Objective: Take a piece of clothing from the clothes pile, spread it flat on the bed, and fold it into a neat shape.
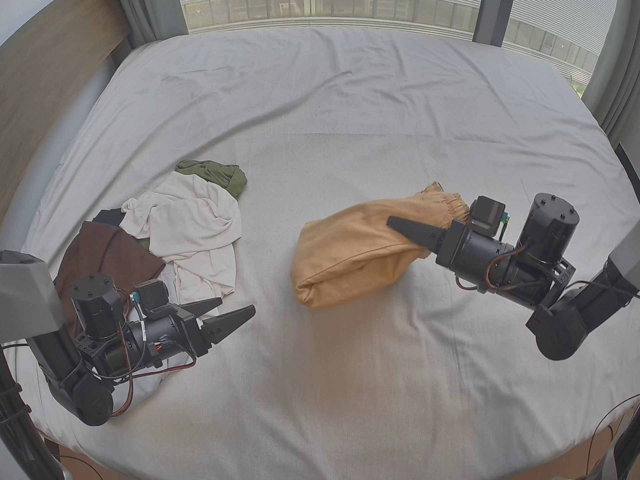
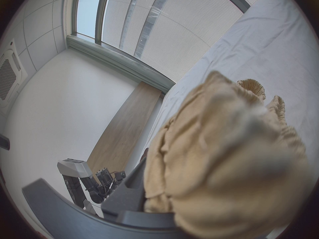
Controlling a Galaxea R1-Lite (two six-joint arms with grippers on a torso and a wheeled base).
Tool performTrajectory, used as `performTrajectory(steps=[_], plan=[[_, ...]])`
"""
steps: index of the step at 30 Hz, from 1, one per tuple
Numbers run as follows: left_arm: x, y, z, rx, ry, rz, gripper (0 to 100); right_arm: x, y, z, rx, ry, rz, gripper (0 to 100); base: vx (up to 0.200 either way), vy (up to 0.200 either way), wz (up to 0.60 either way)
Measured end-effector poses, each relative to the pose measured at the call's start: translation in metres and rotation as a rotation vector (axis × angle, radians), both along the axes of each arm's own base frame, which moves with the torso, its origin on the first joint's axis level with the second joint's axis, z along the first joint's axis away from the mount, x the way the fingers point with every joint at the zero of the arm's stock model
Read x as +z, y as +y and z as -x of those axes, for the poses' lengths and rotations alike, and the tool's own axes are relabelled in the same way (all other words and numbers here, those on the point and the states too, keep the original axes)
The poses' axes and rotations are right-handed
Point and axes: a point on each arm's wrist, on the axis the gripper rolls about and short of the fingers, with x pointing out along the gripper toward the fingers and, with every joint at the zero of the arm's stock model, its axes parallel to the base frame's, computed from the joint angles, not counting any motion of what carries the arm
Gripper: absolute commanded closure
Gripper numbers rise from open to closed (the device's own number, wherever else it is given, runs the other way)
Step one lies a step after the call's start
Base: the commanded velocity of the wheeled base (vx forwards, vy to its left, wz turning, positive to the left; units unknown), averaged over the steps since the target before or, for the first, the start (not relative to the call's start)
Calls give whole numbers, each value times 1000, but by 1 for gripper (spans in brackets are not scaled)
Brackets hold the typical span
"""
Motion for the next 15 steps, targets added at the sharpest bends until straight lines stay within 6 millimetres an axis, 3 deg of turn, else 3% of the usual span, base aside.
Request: performTrajectory(steps=[15], plan=[[1,0,0,0,-2,1,0,57,18,-41,-2,-52,-25,100,0,0,0]])
